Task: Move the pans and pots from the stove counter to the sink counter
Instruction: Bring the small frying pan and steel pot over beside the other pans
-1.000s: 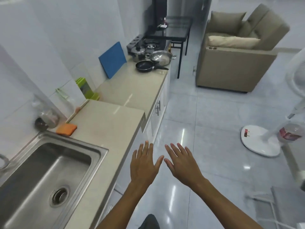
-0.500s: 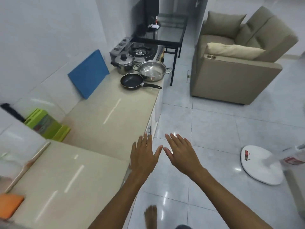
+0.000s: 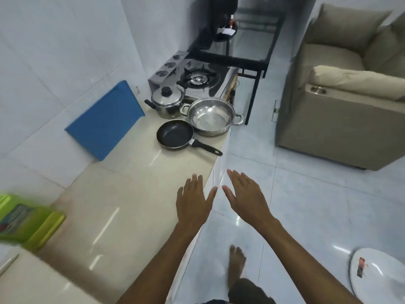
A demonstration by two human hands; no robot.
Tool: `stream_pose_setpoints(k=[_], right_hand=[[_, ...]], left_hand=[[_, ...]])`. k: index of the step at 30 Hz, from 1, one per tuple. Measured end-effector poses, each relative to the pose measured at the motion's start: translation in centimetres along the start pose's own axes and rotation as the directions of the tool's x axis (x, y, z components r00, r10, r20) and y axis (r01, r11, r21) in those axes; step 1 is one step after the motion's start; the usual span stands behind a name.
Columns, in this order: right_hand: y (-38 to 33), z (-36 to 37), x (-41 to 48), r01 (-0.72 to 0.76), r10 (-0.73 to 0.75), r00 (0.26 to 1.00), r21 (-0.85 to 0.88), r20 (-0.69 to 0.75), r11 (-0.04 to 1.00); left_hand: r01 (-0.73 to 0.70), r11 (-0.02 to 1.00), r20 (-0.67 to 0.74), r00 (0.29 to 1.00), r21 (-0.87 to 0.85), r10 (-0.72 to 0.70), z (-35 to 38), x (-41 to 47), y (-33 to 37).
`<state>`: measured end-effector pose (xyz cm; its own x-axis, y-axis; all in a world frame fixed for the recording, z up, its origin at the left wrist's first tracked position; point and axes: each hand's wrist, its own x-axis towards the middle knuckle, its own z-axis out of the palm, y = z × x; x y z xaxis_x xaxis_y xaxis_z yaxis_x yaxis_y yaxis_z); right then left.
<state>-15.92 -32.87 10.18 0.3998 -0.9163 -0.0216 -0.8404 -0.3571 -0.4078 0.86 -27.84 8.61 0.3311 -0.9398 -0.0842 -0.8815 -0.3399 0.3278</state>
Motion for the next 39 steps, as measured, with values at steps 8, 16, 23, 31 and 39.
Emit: stream_pose_setpoints(k=[8,16,23,31,39], right_hand=[[6.6,-3.1,18.8,-0.015,-0.014,0.983,0.158,0.182,0.987],[12.7,-2.4,37.8,-0.146,0.094,0.973,0.247,0.213,0.958],[17.6,-0.7,48.5,-0.251,0.202,0.92,0.11,0.335,0.962],[19.9,2.9,54.6,-0.368,0.177,0.79,0.224,0.588,0.902],[22.3,4.8,58.0,-0.556,0.121,0.667,0.384,0.735,0.737]], left_hand=[[0.308,0.923,0.037,0.951,-0.229,-0.308,2.1,13.7,4.7],[0.606,0.54,0.289,0.777,-0.584,-0.559,6.6,26.6,4.1],[0.687,-0.045,0.533,0.518,-0.725,-0.669,10.6,32.8,3.5],[0.456,-0.566,0.718,0.304,-0.687,-0.626,12.7,36.0,4.2],[0.411,-0.539,0.644,0.175,-0.736,-0.745,13.7,37.7,6.1]])
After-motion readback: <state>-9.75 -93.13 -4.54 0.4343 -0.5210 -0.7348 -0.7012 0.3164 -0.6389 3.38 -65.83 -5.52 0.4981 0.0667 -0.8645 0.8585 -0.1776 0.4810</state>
